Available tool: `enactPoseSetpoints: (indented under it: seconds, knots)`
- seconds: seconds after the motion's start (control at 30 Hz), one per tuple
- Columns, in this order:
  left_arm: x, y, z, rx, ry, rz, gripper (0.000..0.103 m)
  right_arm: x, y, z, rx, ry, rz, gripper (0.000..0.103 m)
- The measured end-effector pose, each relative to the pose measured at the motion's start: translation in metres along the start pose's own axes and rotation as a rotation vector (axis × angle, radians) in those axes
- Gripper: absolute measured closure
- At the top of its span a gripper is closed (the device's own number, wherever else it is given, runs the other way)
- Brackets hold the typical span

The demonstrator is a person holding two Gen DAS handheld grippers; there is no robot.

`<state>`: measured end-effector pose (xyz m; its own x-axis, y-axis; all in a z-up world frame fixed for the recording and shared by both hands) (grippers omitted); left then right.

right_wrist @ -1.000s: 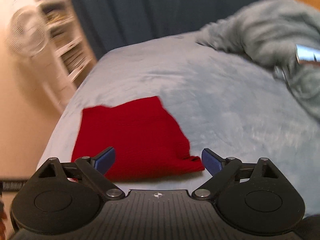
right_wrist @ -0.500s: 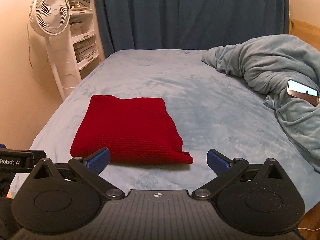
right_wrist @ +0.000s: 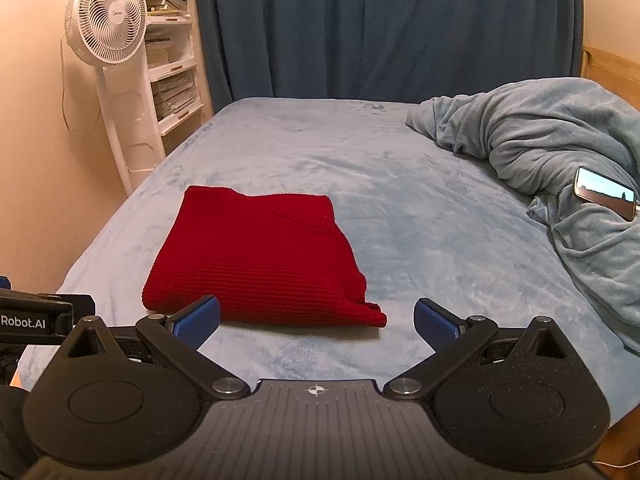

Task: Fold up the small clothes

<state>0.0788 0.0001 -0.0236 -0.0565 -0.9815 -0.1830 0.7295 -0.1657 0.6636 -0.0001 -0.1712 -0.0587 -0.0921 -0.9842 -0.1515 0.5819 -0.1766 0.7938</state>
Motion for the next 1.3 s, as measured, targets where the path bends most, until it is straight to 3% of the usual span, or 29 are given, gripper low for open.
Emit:
enactPoseSetpoints:
  seconds: [1.3]
  knots:
    - [-0.0049, -0.0015, -0.0054, -0.002, 0.011, -0.020, 0.000, -0.0014, 0.0021, 0.0017, 0.007, 0.011, 0.015, 0.001]
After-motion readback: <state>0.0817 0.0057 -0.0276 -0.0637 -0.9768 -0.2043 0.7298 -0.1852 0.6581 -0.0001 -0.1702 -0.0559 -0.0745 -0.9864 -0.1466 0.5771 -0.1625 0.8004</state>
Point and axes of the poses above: each gripper's, at about its wrist camera, not at the fingertips, and z roughly against the way its jaws point, x to its right, y to its top, the point moved 1 cm from there along -z, roughly the way its jaws point, and after that the axes turned 5 degrees about y, right-handed, at the moved point
